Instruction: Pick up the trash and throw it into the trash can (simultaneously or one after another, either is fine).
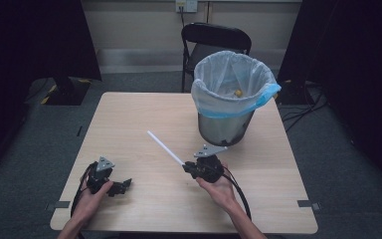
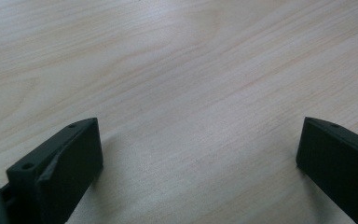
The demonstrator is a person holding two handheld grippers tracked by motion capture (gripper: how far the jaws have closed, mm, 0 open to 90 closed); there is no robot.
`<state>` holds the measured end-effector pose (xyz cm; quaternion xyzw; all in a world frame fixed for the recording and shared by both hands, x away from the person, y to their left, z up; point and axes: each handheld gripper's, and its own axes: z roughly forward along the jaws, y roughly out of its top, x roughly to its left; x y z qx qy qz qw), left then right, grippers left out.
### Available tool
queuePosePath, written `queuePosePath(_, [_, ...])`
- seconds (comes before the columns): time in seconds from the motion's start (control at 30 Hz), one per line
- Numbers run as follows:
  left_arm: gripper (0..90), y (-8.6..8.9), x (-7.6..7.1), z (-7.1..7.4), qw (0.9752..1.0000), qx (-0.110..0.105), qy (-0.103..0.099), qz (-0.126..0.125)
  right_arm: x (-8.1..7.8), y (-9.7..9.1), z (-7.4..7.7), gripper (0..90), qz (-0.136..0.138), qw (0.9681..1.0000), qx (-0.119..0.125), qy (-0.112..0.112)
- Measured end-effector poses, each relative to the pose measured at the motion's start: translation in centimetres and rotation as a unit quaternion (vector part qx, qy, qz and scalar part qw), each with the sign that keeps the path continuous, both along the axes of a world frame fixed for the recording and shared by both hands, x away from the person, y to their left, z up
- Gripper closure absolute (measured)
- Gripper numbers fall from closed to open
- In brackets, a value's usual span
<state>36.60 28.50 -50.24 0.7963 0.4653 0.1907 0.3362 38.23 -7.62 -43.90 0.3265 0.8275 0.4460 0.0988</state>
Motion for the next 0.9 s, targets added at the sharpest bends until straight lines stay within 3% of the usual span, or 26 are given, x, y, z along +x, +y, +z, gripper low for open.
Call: queuePosePath(0.9, [0.0, 0.0, 0.0, 0.0, 1.0000, 0.002, -0.001, 0.002, 0.8, -1.9, 5.9, 81.3, 0.000, 0.9969, 0.061, -0.050])
